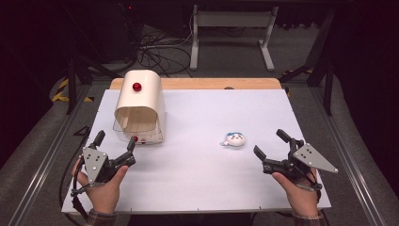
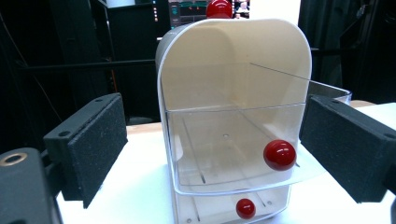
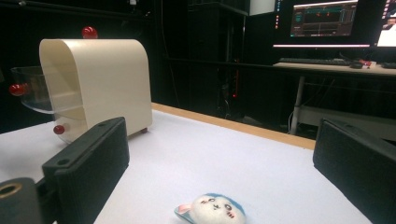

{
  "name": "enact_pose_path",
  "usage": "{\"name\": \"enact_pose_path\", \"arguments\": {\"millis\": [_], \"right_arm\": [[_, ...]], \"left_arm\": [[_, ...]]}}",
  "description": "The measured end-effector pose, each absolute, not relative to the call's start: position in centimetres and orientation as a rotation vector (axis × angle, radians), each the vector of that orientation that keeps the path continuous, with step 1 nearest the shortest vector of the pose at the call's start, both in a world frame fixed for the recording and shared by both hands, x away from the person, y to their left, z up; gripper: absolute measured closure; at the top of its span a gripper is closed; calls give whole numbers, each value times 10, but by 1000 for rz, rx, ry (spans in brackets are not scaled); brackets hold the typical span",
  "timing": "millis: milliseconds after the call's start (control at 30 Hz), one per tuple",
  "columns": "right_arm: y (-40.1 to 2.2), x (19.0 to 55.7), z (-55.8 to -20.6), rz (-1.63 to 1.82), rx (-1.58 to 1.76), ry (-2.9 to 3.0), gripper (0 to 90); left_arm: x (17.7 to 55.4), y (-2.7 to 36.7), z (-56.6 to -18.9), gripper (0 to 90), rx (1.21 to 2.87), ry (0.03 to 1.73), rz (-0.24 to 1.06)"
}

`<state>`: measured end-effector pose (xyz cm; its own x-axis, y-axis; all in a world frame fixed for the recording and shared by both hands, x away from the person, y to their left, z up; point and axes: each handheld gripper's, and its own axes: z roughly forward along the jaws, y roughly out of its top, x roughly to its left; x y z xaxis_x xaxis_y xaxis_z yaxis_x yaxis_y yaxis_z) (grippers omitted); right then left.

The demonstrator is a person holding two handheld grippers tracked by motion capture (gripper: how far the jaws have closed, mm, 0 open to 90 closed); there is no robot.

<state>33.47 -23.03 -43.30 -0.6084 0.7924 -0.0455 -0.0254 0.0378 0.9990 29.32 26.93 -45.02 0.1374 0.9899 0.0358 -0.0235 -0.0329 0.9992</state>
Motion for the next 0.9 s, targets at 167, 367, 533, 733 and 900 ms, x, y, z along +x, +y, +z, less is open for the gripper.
{"name": "enact_pose_path", "arguments": {"millis": [167,367,533,733,900], "right_arm": [[-225,336,-435,1626,770,1715,31],[-218,338,-439,1600,770,1753,28],[-215,340,-443,1581,781,1773,43],[-212,340,-444,1575,779,1781,44],[-213,339,-445,1564,783,1778,51]], "left_arm": [[295,273,-449,40,1301,1077,1121],[295,278,-447,17,1309,1074,1114],[296,282,-445,2,1317,1076,1097],[296,284,-444,2,1324,1069,1094],[296,284,-443,2,1318,1066,1093]]}}
